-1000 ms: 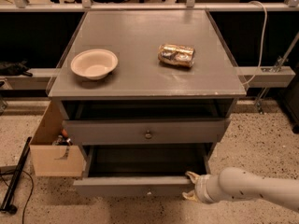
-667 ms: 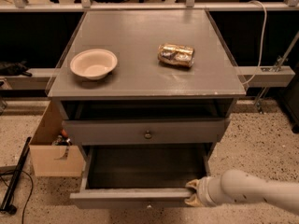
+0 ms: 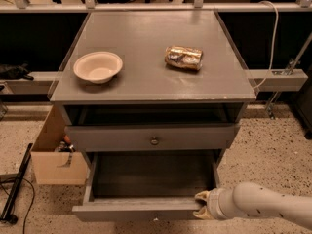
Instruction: Open middle drawer
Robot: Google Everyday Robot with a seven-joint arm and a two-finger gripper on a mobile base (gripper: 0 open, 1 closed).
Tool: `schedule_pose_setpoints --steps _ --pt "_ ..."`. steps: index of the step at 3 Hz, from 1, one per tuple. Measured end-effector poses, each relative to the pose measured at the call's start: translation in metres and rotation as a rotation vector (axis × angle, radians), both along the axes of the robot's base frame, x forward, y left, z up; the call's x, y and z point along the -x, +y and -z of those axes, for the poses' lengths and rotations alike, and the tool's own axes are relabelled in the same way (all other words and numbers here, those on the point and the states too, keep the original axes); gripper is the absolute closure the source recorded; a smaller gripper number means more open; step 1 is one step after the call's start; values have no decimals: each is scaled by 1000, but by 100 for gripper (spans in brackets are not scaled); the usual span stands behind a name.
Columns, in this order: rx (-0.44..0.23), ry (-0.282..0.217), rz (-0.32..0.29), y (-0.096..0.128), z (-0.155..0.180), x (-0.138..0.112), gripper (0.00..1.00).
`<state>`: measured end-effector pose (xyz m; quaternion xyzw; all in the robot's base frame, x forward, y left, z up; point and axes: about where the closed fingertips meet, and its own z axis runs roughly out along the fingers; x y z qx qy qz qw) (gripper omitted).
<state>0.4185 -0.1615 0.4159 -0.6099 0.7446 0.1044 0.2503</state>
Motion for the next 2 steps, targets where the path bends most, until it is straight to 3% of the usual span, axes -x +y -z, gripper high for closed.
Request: schedule_pose_setpoints --steps 2 --pt "0 0 0 0 0 0 27"
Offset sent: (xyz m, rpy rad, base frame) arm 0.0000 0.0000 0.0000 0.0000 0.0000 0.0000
